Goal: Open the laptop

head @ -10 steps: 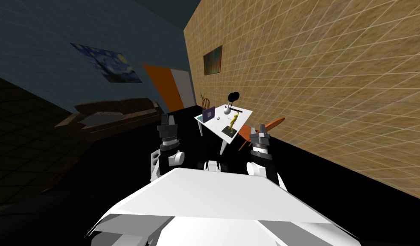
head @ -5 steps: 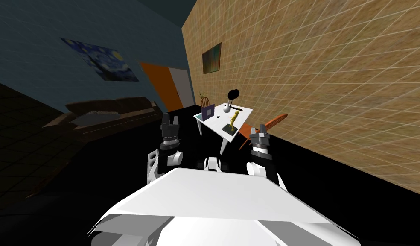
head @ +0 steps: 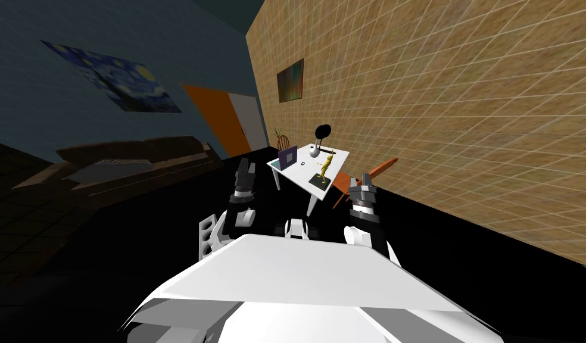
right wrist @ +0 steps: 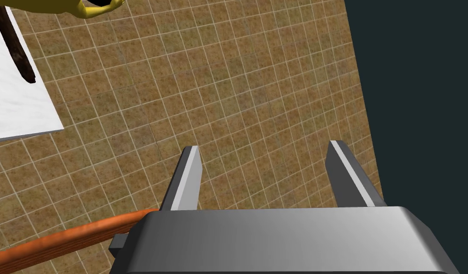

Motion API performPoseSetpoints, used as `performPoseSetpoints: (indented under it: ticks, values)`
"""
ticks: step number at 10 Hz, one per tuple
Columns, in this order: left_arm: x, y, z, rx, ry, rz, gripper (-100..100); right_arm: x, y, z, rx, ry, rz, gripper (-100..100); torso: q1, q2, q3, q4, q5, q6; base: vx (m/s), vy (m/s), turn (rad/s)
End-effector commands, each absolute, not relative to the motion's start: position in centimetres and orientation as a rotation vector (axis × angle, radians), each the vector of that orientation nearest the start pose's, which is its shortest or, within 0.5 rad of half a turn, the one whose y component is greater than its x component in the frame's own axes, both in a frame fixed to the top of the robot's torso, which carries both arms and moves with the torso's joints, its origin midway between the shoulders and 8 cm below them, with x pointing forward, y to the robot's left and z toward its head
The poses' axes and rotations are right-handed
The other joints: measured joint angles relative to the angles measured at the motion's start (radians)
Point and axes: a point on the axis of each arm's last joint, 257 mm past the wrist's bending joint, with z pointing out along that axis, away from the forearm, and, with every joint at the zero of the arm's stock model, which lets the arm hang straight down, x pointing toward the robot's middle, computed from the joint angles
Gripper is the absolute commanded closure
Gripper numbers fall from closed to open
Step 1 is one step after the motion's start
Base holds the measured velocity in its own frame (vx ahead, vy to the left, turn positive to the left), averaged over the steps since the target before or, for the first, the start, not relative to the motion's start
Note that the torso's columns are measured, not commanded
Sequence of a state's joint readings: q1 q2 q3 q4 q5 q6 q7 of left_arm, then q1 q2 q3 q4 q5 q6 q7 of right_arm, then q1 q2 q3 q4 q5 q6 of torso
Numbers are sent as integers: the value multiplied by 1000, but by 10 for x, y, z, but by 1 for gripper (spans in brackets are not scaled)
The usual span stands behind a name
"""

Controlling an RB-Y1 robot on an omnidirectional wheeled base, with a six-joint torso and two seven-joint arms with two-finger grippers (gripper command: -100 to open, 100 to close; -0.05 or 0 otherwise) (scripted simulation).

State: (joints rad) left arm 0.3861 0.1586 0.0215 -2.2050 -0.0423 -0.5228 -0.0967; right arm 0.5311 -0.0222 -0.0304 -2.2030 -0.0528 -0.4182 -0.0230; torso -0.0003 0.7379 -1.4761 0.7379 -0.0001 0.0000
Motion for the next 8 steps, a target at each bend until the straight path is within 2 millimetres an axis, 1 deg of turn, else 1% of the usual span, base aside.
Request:
performPoseSetpoints:
  ticks: [1,8]
  values:
    - [385,255,16,-455,805,-1191,-100,363,-305,-37,835,711,1266,0,0,1,0,0,0,0,60,45,-101]
    - [436,253,-25,-560,943,-1146,-100,363,-305,-37,835,711,1266,0,1,0,0,0,0,0,62,50,-109]
